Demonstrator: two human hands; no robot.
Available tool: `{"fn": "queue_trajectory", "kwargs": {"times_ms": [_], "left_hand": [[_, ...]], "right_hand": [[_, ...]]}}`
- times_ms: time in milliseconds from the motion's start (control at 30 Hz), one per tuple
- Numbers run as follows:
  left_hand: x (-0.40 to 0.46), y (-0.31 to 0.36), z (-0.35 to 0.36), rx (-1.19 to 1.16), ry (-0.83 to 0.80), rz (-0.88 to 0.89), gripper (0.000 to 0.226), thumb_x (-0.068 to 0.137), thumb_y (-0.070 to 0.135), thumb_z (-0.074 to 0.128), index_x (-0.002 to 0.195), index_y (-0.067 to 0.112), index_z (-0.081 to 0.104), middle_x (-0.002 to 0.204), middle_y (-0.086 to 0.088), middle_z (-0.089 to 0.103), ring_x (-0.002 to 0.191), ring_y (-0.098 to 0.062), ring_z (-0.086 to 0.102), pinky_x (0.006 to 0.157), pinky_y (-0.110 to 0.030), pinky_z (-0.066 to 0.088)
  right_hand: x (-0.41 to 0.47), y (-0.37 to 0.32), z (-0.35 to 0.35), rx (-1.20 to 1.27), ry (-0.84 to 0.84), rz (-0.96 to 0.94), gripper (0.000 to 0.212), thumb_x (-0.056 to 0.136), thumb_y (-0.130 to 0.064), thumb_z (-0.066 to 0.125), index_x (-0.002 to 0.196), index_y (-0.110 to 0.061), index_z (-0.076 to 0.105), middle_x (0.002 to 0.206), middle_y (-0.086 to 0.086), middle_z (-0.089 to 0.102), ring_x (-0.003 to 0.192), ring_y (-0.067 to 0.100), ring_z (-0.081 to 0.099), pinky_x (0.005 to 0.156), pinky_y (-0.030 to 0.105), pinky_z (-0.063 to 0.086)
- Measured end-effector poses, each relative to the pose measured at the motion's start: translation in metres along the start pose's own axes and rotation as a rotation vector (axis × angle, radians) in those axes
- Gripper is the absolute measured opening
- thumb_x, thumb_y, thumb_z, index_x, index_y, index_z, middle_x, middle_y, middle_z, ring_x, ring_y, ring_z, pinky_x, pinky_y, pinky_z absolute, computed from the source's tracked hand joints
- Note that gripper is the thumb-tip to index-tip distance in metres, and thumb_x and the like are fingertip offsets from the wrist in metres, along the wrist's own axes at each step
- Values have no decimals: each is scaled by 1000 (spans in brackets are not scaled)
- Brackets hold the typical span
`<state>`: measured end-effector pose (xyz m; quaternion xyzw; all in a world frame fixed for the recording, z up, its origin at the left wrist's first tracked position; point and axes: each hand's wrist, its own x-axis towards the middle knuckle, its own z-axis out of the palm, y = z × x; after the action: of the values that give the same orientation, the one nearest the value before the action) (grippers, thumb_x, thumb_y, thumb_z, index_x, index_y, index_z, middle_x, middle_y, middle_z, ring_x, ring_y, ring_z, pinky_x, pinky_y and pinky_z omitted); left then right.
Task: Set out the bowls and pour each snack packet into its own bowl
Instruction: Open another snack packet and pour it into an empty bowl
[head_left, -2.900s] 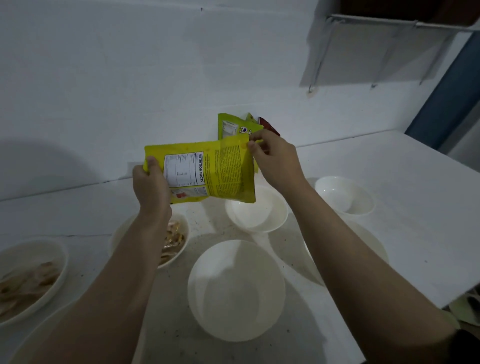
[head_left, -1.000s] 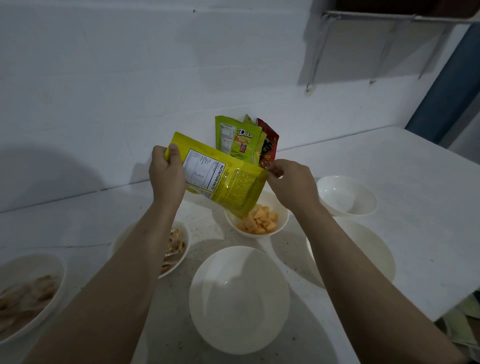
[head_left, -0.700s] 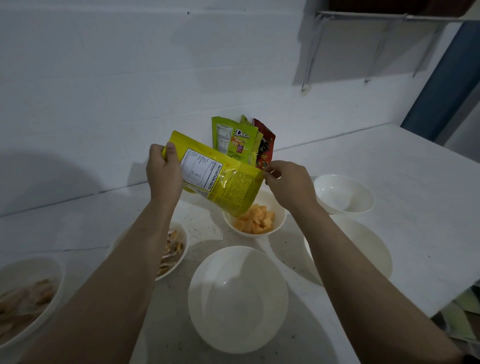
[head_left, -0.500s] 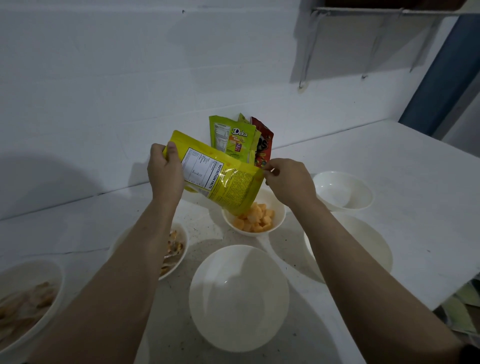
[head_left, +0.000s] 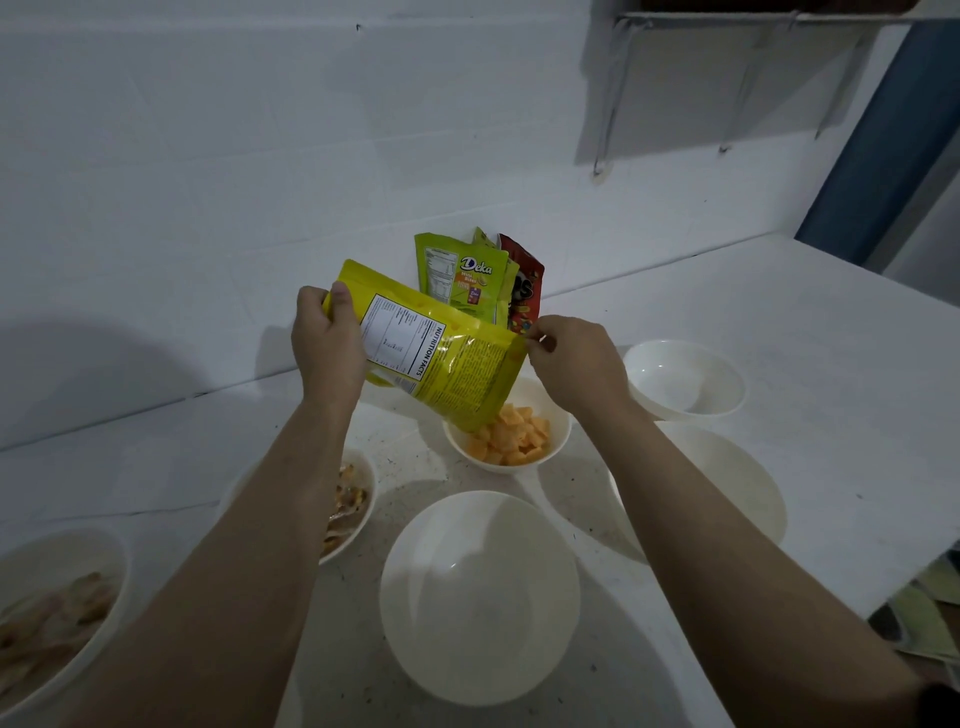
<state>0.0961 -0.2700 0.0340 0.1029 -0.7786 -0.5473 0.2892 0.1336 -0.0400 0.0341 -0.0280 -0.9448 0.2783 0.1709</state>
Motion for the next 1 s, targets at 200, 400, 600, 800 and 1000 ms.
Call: {"fn": "queue_trajectory", "kwargs": {"times_ms": [200, 400, 600, 800, 1000], "left_hand": [[-3, 4, 0, -21, 0, -8, 26, 104, 32, 39, 91, 9, 41, 73, 8, 43, 63, -3, 42, 50, -7, 34], [-8, 4, 0, -21, 10, -13, 25, 104, 30, 38, 91, 9, 40, 72, 8, 42, 62, -3, 41, 50, -6, 34], [-4, 5, -1, -39, 25, -37, 27, 104, 33, 38, 91, 10, 41, 72, 8, 43, 63, -3, 42, 51, -10, 33], [-6, 5, -3, -53, 22, -61, 28, 104, 34, 38, 82, 16, 40, 72, 8, 43, 62, -3, 42, 49, -8, 34], [-7, 5, -2, -49, 23, -71, 27, 104, 33, 38, 92, 10, 42, 73, 8, 42, 63, -3, 42, 52, -11, 32]], "right_hand": [[4, -1, 0, -11, 21, -5, 21, 95, -21, 50, 100, -23, 71, 94, -1, 70, 87, 22, 61, 65, 30, 49], [5, 0, 2, -16, 3, -5, 21, 95, -21, 50, 99, -23, 70, 94, -2, 70, 87, 22, 61, 67, 32, 50], [9, -4, 2, 7, 32, 4, 21, 95, -21, 48, 99, -24, 69, 94, -2, 68, 87, 23, 60, 67, 33, 49], [11, -7, -1, 7, 30, -3, 21, 94, -19, 48, 96, -23, 68, 90, -2, 67, 85, 23, 60, 64, 31, 45], [10, -5, -2, -6, 43, -3, 19, 95, -20, 50, 94, -22, 69, 88, -2, 67, 83, 22, 59, 61, 29, 41]]}}
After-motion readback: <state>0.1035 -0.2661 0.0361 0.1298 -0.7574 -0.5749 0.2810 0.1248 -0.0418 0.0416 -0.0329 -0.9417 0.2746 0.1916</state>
